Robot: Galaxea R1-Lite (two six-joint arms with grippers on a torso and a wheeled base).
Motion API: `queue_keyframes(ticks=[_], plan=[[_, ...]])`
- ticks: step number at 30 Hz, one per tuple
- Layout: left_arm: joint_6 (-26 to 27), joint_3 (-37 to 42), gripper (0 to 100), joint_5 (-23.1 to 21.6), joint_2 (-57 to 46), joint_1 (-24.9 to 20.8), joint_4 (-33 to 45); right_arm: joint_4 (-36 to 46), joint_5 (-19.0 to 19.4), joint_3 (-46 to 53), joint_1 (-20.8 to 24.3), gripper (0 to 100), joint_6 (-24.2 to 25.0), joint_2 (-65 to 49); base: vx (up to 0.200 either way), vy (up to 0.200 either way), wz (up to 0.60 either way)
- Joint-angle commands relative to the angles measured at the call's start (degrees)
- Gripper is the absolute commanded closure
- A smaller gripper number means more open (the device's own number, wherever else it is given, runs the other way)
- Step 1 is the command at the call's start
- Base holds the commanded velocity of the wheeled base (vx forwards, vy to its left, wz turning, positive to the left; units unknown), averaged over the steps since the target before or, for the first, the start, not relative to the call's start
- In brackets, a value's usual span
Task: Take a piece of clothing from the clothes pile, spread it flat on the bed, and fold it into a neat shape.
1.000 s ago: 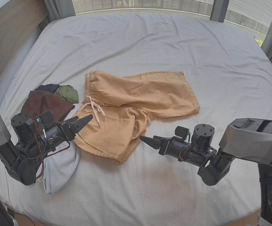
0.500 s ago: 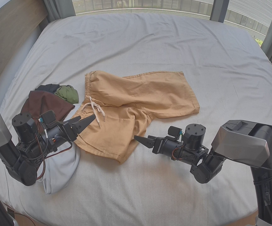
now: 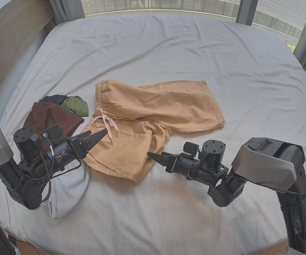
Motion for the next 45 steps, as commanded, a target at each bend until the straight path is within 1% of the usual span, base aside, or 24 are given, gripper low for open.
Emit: queue_keyframes(ticks=[1, 12, 13, 16, 20, 24, 30, 38, 45], plan=[[-0.01, -0.03, 0, 0.01, 0.07, 0.0, -0.01, -0.11, 0.09, -0.5, 0.3, 100, -0.01, 0.87, 0.0, 0.0, 0.0], [-0.01, -0.03, 0, 0.01, 0.16, 0.0, -0.01, -1.16, -0.08, 0.03, 0.04, 100, 0.08, 0.95, 0.0, 0.0, 0.0], [-0.01, -0.03, 0, 0.1, 0.16, 0.08, -0.01, -1.25, -0.35, 0.29, -0.05, 100, 0.08, 0.95, 0.0, 0.0, 0.0], [-0.01, 0.06, 0, 0.1, 0.16, 0.08, -0.01, -1.69, -2.89, 2.49, -0.49, 100, -0.19, 0.51, 0.0, 0.0, 0.0], [0.08, 0.06, 0, 0.1, 0.42, 0.08, -0.01, -2.57, -3.33, 6.27, -2.43, 100, -0.45, -0.63, 0.0, 0.0, 0.0], [0.17, 0.14, 0, 0.1, 0.51, 0.0, -0.01, -4.33, -3.25, 8.03, -4.45, 100, -0.45, -1.51, 0.0, 0.0, 0.0], [0.17, 0.32, 0, 0.1, 0.68, 0.08, -0.01, -6.17, -3.25, 8.38, -6.2, 100, -0.45, -1.86, 0.0, 0.0, 0.0], [0.17, 0.41, 0, 0.1, 0.77, 0.08, -0.01, -7.4, -3.25, 8.29, -9.63, 100, -0.71, -2.12, 0.0, 0.0, 0.0], [0.17, 0.5, 0, 0.1, 0.77, 0.0, -0.01, -7.4, -3.25, 8.29, -10.42, 100, -0.89, -3.88, 0.0, 0.0, 0.0]])
